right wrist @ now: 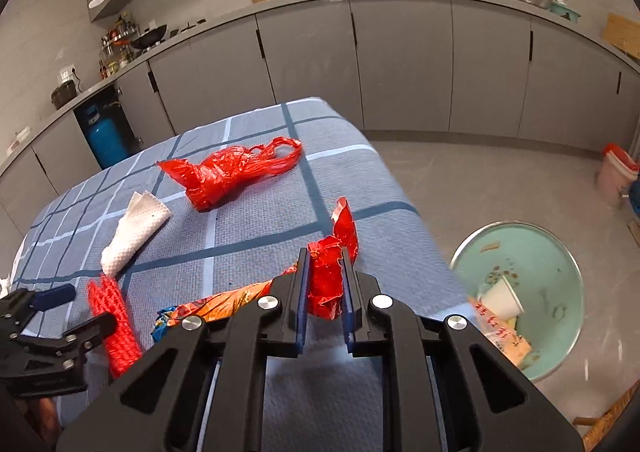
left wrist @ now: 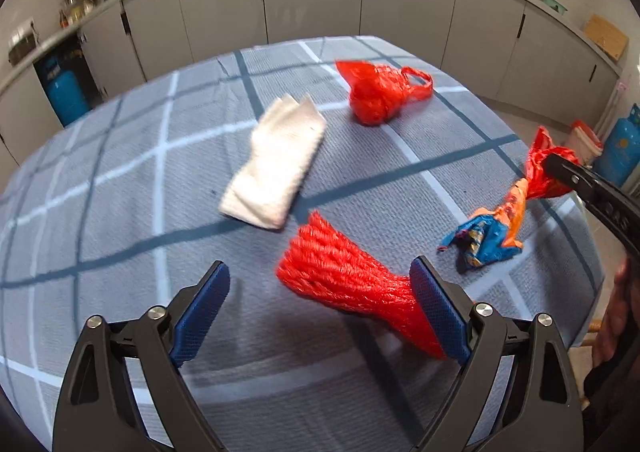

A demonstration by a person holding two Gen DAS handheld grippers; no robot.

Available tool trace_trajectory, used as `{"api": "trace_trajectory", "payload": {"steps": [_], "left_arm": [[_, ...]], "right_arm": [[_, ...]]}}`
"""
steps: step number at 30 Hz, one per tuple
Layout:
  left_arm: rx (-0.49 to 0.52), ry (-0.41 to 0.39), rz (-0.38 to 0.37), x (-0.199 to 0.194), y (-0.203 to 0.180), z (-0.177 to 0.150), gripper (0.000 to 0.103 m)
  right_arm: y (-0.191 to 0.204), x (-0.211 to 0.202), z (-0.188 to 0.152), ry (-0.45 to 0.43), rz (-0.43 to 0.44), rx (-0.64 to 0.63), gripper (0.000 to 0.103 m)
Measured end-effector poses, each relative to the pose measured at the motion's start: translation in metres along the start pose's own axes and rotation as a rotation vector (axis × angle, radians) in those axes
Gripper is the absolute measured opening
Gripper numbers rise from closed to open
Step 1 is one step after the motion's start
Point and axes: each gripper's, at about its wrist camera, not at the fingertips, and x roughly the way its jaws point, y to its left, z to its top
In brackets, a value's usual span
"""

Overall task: Collect trash
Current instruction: 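Grasp the red mesh net with the left tool while the right tool lifts the red bag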

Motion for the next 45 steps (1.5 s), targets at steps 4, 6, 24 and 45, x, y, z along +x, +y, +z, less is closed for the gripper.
{"api": "trace_trajectory", "payload": {"steps": [4, 6, 24, 45], "left_arm": [[-0.009, 0.024, -0.028, 0.006, -0.006, 0.001, 0.075], [-0.004, 0.038, -0.051, 0.010, -0.012, 0.002, 0.062], [0.142, -0.074, -0.031, -0.015, -0.039, 0.031, 0.019], [0.275, -0.162, -0.060, -0.021, -0.095, 0.069, 0.019]], "right_arm": [[-0.008, -0.004, -0.005, -0.003, 0.006, 0.010, 0.015], [-0.011, -0.004, -0.007, -0.004, 0.009, 0.016, 0.015], [-0.024, -0.032, 0.005, -0.086, 0.027, 0.034, 0.015], [-0.077, -0.064, 0.022, -0.172, -0.052, 0.100, 0.015]]}}
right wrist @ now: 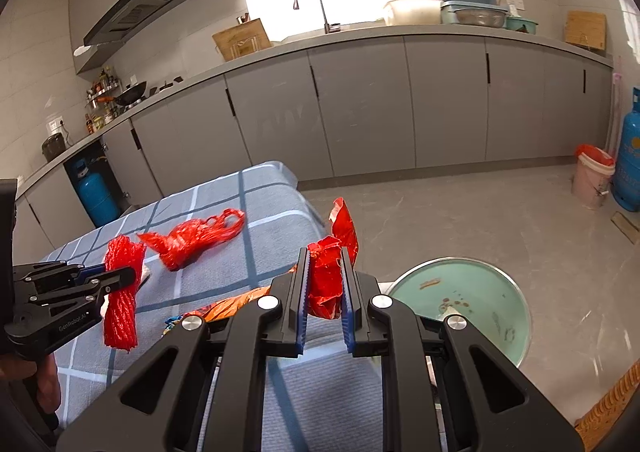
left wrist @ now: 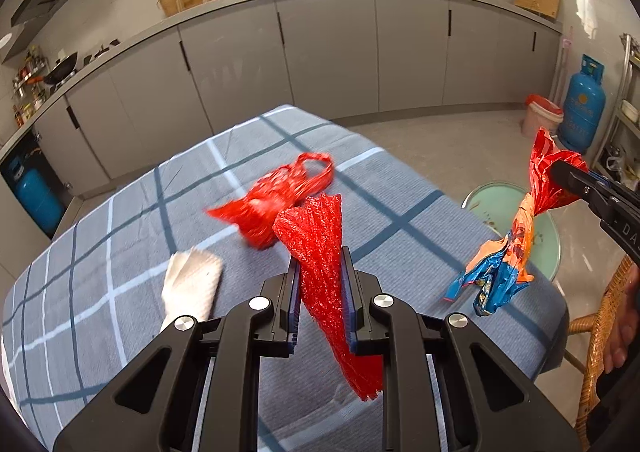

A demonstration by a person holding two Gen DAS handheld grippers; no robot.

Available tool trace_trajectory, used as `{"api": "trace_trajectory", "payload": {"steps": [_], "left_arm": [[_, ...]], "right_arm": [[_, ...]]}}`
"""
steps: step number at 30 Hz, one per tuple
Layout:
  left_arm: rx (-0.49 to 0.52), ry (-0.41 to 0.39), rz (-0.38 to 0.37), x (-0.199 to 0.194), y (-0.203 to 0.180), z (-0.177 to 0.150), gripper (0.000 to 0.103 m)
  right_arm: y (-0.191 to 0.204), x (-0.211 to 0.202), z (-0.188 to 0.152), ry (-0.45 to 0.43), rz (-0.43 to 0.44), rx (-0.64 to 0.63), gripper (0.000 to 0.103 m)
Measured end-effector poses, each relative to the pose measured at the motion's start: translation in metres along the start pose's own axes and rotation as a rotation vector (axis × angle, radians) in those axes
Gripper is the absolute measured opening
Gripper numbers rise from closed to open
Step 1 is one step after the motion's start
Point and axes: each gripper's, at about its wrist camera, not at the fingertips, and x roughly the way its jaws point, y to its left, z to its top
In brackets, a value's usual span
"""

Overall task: Collect trash
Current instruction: 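Grasp the red mesh net with the left tool while the right tool lifts the red bag, then carry the red mesh net and red bag over the green bucket with both tools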

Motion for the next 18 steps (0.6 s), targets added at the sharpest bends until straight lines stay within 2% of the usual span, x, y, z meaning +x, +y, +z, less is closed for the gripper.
{"api": "trace_trajectory", "payload": {"steps": [18], "left_arm": [[0.091, -0.042, -0.084, 0.015, -0.054, 0.032, 0.019]], "right_arm": [[-0.051, -0.008, 0.006, -0.024, -0.084, 0.048, 0.015]]}}
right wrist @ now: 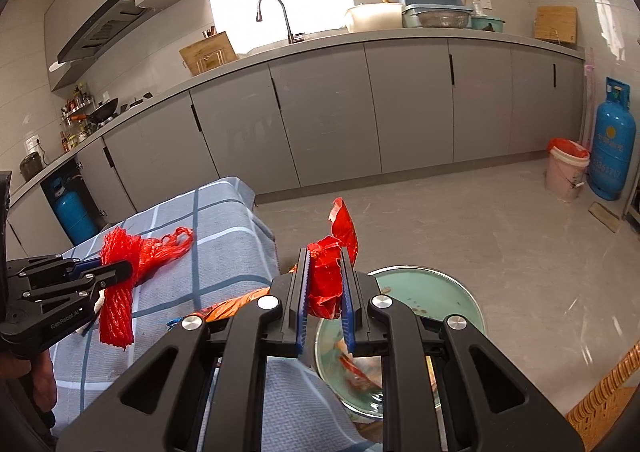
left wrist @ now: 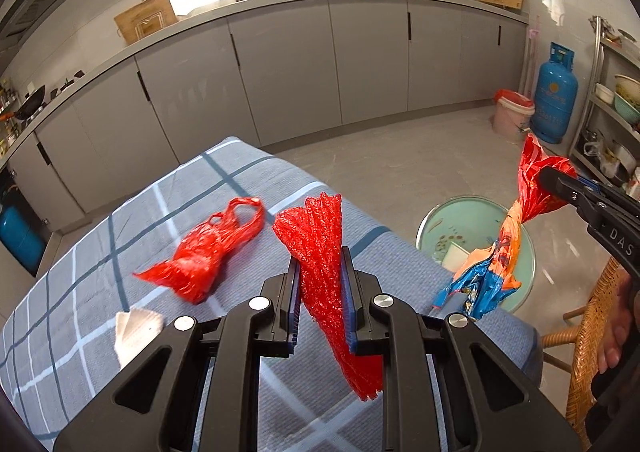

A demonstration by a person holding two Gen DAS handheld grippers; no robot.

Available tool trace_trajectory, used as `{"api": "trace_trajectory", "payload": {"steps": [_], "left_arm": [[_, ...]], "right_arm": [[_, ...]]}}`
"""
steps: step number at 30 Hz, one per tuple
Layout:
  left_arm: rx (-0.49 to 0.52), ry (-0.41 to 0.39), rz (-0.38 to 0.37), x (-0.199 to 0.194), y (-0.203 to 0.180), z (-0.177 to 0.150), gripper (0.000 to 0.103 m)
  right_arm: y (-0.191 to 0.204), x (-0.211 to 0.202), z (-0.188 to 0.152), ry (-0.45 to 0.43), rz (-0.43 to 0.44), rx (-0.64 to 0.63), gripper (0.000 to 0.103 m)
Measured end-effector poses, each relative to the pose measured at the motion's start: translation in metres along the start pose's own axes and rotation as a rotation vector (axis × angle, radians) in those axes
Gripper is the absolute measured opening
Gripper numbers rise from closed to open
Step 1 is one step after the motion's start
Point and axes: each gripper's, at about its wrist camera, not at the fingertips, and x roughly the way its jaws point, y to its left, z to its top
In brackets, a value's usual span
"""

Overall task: Collect trash
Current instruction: 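Carry the red mesh net and red bag over the green bucket with both tools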

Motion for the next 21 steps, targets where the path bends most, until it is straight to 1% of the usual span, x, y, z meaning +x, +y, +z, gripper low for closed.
{"api": "trace_trajectory", "payload": {"steps": [12, 21], "left_arm": [[0.046, -0.020, -0.050, 0.012, -0.027, 0.018, 0.019], [0.085, -0.040, -0.109, 0.026, -0.056, 0.037, 0.019]], "right_arm": [[-0.027, 0.006, 0.001, 0.001, -0.049, 0.017, 0.015], [-0.049, 0.014, 0.004, 0.006, -0.098, 0.022, 0.015]]}}
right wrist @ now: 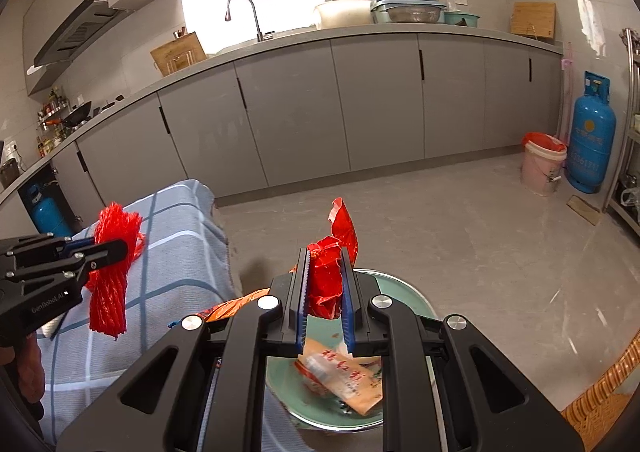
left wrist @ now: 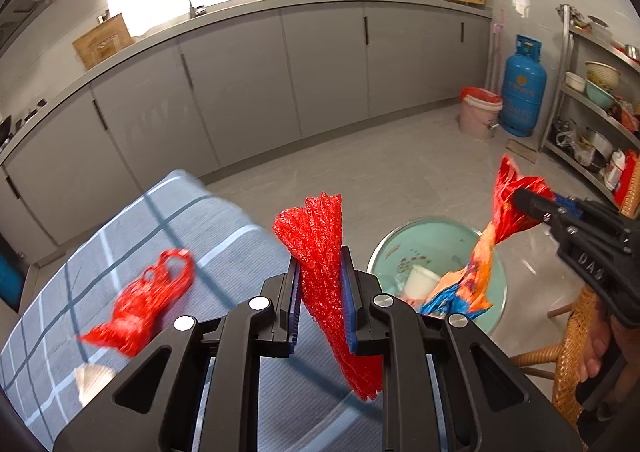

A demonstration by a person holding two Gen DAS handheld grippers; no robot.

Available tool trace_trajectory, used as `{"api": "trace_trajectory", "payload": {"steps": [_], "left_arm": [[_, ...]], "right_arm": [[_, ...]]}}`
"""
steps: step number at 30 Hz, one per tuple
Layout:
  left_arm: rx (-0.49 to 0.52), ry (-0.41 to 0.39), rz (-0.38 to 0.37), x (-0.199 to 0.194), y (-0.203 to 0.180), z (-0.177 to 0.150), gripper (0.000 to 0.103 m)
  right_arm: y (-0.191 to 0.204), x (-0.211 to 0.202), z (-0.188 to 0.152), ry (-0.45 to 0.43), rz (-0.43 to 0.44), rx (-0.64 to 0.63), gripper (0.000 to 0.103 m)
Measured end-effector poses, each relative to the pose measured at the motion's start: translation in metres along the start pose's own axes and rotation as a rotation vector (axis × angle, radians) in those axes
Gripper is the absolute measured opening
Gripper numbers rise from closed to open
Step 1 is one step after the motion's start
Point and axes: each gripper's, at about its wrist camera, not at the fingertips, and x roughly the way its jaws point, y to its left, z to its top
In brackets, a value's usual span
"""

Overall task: Collect trash
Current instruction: 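Carry the red mesh net and red bag over the green bucket with both tools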

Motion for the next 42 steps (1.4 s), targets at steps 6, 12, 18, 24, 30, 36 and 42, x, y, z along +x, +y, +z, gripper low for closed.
{"api": "trace_trajectory", "payload": {"steps": [6, 12, 18, 24, 30, 36, 42], "left_arm": [[0.012, -0.008, -0.055, 0.019, -0.020, 0.015, 0.019], [0.024, 0.002, -0.105, 0.045, -0.042, 0.021, 0.019], [0.045, 0.018, -0.147, 0.066, -0.061, 0.022, 0.019], [0.060, 0.037, -0.161, 0.083, -0.074, 0.020, 0.019], [0.052, 0.062, -0.167, 0.100, -0.077, 0.017, 0.019], [0.054, 0.074, -0.177, 0.110, -0.081, 0.015, 0.019], [0.048, 0.098, -0.185, 0.121, -0.081, 0.011, 0.019]], "right_arm": [[-0.019, 0.013, 0.003, 0.007, -0.051, -0.011, 0.015], [-0.033, 0.026, 0.003, 0.021, -0.095, -0.033, 0.015], [-0.045, 0.037, 0.001, 0.033, -0.142, -0.064, 0.015], [-0.054, 0.046, -0.003, 0.054, -0.154, -0.066, 0.015], [-0.055, 0.053, -0.003, 0.071, -0.157, -0.072, 0.015], [-0.049, 0.057, -0.004, 0.082, -0.161, -0.090, 0.015], [-0.044, 0.063, -0.008, 0.104, -0.163, -0.112, 0.016]]}}
